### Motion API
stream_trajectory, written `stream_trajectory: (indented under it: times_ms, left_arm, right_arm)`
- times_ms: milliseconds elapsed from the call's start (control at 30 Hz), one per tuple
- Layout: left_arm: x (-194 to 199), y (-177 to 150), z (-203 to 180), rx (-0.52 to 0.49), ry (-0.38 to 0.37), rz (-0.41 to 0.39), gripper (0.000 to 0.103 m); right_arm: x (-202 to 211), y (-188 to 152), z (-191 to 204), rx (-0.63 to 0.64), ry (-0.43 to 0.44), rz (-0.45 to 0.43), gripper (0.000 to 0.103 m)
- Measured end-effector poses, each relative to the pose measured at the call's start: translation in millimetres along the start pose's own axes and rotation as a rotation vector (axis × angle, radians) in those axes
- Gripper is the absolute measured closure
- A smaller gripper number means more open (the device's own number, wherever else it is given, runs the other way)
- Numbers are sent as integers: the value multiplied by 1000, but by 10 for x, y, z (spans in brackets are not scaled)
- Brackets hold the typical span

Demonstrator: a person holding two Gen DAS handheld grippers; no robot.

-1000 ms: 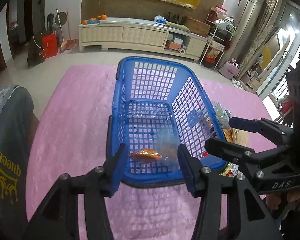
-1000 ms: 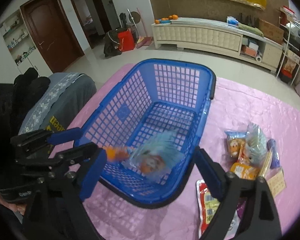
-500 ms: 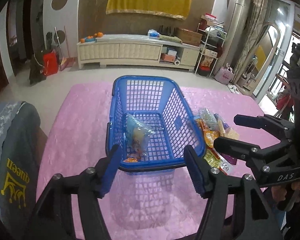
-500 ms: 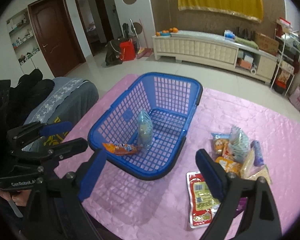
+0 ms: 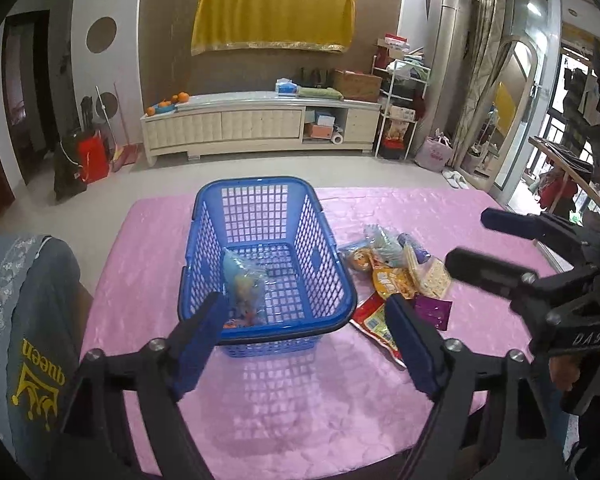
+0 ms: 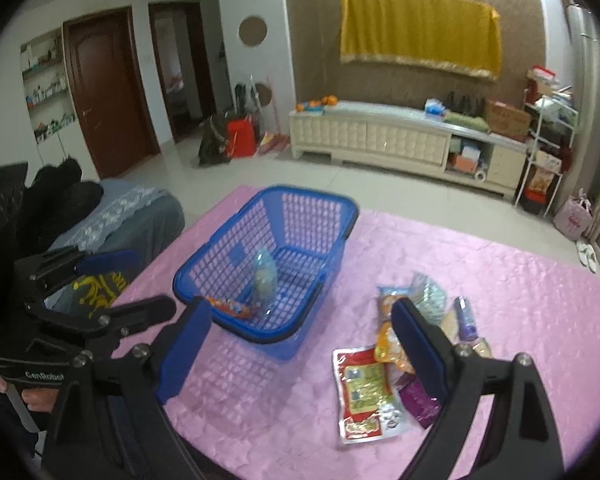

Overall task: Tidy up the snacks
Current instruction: 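Withdraw both tools from the basket back toward the snack pile, then lower the left tool onto the red-and-yellow snack pouch and grasp it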

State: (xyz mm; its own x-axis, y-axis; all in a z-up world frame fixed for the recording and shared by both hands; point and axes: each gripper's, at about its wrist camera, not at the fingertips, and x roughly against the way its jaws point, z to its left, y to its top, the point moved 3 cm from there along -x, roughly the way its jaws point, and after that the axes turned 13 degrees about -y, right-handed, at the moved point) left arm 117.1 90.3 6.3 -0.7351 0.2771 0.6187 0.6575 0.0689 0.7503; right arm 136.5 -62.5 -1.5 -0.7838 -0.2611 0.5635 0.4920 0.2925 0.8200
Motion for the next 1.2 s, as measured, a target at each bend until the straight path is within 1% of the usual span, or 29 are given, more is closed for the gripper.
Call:
stream_trajectory:
  times_ms: [67, 133, 200, 300, 367, 467, 500, 567, 600, 667, 800, 867, 933, 1033, 1133, 1200]
  left_arm:
    - [-10, -5, -60, -9, 1, -6, 22]
    - [-20, -8, -145, -27, -3, -13, 22]
    - [-47, -6, -248, -57, -19, -29, 22]
    - [-128, -13, -403, -115, 2, -52, 21]
    - [-194, -16, -488, -139, 8, -50, 21]
    - [-316, -2, -540, -117, -2, -24, 21]
    - [-364, 1, -557, -99, -15, -17, 21]
    - [-445, 9, -593, -68, -39, -11, 21]
    - [-500, 18, -602, -49, -57, -12, 21]
    - [-564, -6, -664, -40, -65, -8, 21]
    - [-797, -77, -814, -43, -72, 49, 21]
    - [-913, -134, -875, -38, -95, 93, 21]
    - [-1027, -215, -929, -42, -106, 126, 21]
    - [-1157, -308, -981, -34, -107, 167, 21]
    - [-1307, -394, -945, 3, -100, 208, 21]
    - [-1417, -456, -895, 37, -96, 238, 21]
  right_arm:
    - [85, 1, -87, -17, -16, -43, 10]
    - [129, -25, -192, -45, -36, -45, 10]
    - [162, -58, -250, -64, -32, -60, 10]
    - [233, -112, -348, -56, -67, -90, 10]
    - [258, -149, -425, -64, -83, -94, 10]
    - [244, -215, -551, -64, -102, -71, 10]
    - [231, -239, -593, -61, -111, -60, 10]
    - [190, -303, -704, -57, -156, -33, 10]
    - [187, -344, -754, -56, -168, -31, 10]
    - [180, -405, -837, -61, -173, -29, 10]
    - [128, -536, -1026, -95, -152, -6, 10]
    - [30, -631, -1094, -115, -91, 45, 10]
    - [-51, -717, -1138, -135, -69, 83, 10]
    - [-159, -845, -1214, -149, -105, 123, 10]
    - [-266, -966, -1261, -128, -151, 157, 10]
    - [-332, -1033, -1286, -118, -154, 175, 10]
